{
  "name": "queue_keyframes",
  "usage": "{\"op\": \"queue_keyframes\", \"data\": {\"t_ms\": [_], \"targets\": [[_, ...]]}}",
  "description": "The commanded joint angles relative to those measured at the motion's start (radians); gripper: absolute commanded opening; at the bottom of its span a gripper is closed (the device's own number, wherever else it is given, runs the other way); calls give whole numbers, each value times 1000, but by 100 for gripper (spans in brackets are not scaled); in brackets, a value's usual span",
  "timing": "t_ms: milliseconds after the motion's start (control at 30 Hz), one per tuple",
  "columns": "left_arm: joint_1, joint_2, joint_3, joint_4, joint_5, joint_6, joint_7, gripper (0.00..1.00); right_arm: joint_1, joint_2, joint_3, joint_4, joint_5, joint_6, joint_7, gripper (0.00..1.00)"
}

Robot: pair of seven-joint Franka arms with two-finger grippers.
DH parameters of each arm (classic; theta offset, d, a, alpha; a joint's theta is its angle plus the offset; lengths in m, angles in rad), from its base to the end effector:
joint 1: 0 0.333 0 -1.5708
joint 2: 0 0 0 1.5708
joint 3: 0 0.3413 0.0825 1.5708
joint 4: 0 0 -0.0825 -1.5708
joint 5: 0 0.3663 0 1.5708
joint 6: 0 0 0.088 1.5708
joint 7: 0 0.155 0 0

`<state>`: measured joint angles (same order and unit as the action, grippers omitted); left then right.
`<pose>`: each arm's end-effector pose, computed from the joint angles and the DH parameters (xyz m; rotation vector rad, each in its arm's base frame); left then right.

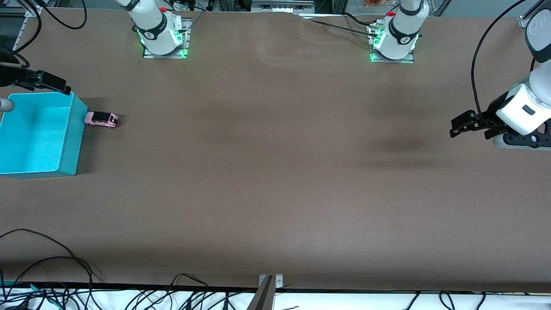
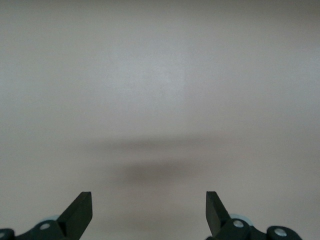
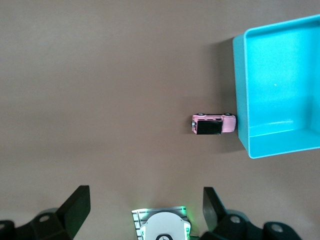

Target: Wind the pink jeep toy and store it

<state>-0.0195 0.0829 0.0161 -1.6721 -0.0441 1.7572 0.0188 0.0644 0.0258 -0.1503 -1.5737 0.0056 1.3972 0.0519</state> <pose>0.5740 -0.0082 0.5256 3.0995 -0.0219 0.0039 0.5131 -0.0423 0.5746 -3.1130 0.2147 0.3162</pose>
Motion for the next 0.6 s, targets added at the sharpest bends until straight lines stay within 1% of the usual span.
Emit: {"op": "queue_keyframes", "data": {"t_ms": [0, 233, 367, 567], "targets": [[-14, 8, 22, 26, -20, -27, 29, 100, -5, -1, -25, -8, 5, -4, 19, 100], [-10, 11, 21, 26, -19, -27, 29, 100, -6, -24, -78, -63, 4, 65, 46, 100], [-7, 11, 19, 28, -14, -30, 26, 100, -12, -70, -106, -158, 2, 153, 86, 100], [-13, 20, 16, 26, -13, -30, 21, 100, -47, -112, -109, -278, -6, 279, 216, 100]]}}
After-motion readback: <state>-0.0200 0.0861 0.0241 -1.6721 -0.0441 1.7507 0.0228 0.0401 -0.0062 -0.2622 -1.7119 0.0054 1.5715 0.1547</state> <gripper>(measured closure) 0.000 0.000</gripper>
